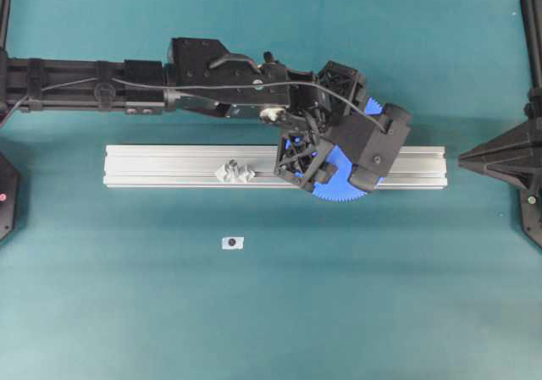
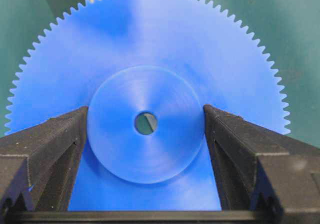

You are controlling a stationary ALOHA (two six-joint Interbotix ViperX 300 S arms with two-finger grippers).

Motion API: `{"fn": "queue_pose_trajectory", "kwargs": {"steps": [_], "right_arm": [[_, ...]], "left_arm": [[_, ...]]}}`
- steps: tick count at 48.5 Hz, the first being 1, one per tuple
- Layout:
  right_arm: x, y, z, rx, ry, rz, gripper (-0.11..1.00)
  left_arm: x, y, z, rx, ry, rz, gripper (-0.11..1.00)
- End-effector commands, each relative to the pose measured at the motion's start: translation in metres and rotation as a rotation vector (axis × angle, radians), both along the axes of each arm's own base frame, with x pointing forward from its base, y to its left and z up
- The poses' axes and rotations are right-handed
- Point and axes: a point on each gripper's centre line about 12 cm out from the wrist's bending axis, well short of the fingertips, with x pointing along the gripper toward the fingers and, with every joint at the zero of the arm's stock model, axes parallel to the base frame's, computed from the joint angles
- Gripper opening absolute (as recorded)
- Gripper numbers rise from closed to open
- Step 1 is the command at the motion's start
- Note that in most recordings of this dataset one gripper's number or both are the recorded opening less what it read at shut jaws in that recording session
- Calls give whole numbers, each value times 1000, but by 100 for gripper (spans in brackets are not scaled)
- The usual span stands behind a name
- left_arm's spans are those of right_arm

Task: Insert the large gear onto the shaft.
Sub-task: 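Carry the gear right along the rail above the right-hand shaft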

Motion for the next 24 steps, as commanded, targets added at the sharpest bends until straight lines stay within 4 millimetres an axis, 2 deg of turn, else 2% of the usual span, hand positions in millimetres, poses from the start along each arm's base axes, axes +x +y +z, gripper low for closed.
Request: {"fn": "queue_pose_trajectory", "kwargs": {"steps": [1, 6, 24], "right_arm": [[1, 0, 3, 10, -8, -2, 14], [1, 0, 3, 9, -6, -4, 14], [2, 0, 4, 10, -9, -2, 14]], "left_arm": [[0, 13, 22, 4, -51, 32, 79], [-1, 18, 21, -13, -49, 65, 79], [-7, 17, 14, -39, -8, 97, 79]]}}
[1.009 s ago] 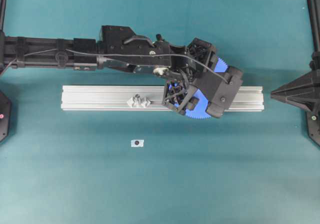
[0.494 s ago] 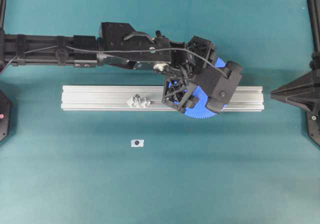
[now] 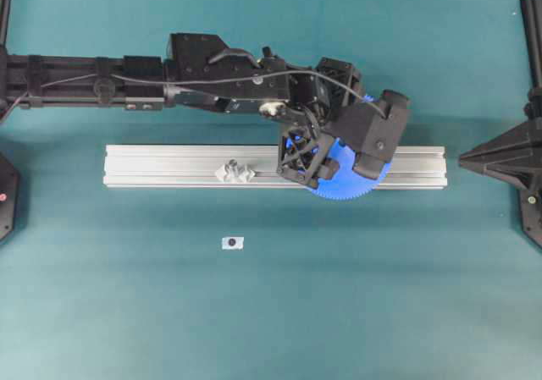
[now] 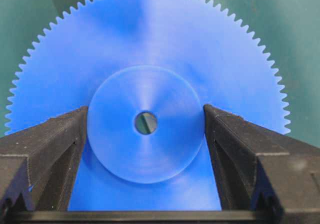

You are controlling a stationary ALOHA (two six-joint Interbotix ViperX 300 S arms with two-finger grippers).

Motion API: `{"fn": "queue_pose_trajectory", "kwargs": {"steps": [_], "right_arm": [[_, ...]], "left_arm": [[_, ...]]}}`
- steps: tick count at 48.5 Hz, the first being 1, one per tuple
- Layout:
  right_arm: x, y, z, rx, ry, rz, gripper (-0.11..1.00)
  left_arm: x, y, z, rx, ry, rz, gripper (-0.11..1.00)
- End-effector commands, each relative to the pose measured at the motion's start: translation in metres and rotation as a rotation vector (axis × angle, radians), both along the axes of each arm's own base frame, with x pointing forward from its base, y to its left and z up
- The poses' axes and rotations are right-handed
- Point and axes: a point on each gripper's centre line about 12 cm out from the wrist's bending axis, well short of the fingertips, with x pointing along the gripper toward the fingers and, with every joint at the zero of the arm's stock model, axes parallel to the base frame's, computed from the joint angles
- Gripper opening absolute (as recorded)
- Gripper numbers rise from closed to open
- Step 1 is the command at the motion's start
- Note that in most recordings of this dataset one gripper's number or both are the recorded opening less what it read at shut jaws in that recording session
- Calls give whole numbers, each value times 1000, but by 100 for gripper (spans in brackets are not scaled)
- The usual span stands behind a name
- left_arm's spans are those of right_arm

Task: Insert the large gear onto the shaft.
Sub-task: 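Carry the gear right along the rail above the right-hand shaft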

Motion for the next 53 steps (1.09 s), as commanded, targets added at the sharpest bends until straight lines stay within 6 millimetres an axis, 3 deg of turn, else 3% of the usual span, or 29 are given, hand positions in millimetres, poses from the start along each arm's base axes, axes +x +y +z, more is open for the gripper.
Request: {"fn": "queue_pose_trajectory", "kwargs": {"steps": [1, 11, 27, 53], "right_arm": [[2, 0, 5, 9, -11, -2, 14], [2, 0, 5, 10, -13, -2, 14], [2, 0, 6, 10, -14, -2, 14], [2, 0, 7, 9, -16, -1, 14]], "left_arm": [[-5, 11, 15, 2, -22, 27, 79], [-13, 10, 4, -12, 7, 43, 79], [-19, 16, 9, -30, -6, 88, 79], [-23, 16, 0, -44, 10, 109, 87]]}}
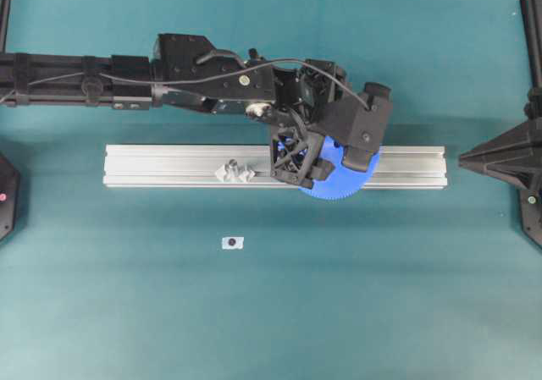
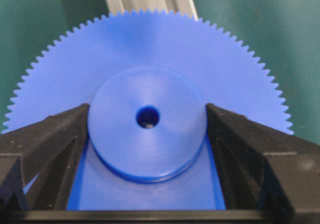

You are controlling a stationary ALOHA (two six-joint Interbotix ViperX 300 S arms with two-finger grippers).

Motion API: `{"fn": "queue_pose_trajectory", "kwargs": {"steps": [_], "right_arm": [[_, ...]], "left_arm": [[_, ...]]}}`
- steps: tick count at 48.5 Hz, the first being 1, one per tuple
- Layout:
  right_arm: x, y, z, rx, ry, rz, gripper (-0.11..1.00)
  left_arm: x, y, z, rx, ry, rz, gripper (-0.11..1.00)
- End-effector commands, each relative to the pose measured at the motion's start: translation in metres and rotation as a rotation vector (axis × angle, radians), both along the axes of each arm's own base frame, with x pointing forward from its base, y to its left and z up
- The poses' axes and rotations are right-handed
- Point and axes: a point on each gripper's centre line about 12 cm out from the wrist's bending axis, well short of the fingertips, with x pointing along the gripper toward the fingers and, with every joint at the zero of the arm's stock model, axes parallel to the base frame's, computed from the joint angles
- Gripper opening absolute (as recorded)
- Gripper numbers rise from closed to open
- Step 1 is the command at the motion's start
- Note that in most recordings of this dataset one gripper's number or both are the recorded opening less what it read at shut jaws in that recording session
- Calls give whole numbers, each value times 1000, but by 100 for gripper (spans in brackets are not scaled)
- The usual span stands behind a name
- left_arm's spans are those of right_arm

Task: Insert the large gear onto the shaft.
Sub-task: 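Carry the gear right along the rail above the right-hand shaft, then align the gear's center hole over the shaft and lower it down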

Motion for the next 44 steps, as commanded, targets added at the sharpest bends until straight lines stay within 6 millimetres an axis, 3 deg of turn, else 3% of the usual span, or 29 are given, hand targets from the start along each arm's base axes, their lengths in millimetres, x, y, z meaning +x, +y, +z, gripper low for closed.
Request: {"fn": "queue_pose_trajectory", "kwargs": {"steps": [1, 19, 44], "right_arm": [[2, 0, 6, 9, -14, -4, 14], [2, 0, 7, 10, -16, -4, 14], [2, 0, 6, 11, -17, -4, 14]], "left_arm": [[-7, 14, 11, 2, -12, 35, 87], [-19, 15, 10, -5, 0, 48, 87], [19, 17, 24, 10, -73, 34, 87]]}}
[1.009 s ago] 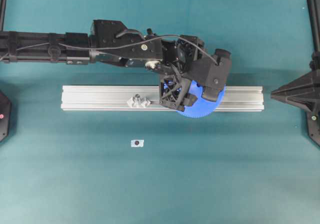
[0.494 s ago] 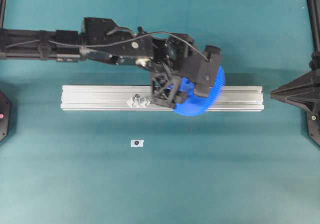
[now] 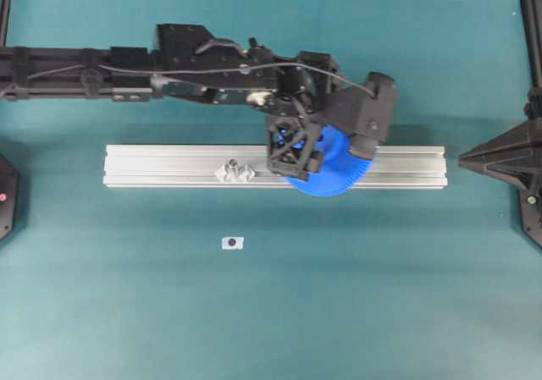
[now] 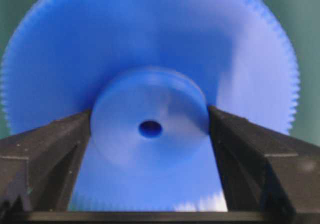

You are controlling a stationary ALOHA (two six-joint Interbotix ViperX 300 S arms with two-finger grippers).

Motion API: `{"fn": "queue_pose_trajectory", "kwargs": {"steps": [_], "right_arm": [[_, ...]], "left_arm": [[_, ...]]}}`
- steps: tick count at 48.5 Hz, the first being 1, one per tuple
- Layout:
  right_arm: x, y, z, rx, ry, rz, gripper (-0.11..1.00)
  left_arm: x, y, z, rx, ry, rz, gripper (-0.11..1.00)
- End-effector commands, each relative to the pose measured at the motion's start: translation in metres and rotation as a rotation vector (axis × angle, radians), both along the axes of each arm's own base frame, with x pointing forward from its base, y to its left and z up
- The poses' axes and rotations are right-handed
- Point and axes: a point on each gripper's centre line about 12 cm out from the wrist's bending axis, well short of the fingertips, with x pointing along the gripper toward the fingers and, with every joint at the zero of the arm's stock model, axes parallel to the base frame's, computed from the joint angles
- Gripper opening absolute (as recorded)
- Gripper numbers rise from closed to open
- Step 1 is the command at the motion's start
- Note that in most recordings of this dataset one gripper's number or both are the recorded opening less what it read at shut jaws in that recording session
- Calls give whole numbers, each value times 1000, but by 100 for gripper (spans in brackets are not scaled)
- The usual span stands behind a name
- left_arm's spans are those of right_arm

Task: Insert the large gear onto the shaft.
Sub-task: 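Align the gear's center hole over the shaft and lower it down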

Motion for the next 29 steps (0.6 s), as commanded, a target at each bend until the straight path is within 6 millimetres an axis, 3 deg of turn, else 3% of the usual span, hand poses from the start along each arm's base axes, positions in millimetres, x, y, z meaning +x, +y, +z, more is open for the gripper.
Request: {"fn": "queue_pose_trajectory", "kwargs": {"steps": [1, 29], "right_arm": [[2, 0, 5, 12, -14, -4, 14], [1, 0, 5, 10, -14, -4, 14]], "left_arm": [[5, 9, 13, 12, -40, 12, 87], [-9, 11, 7, -1, 48, 21, 87]]}}
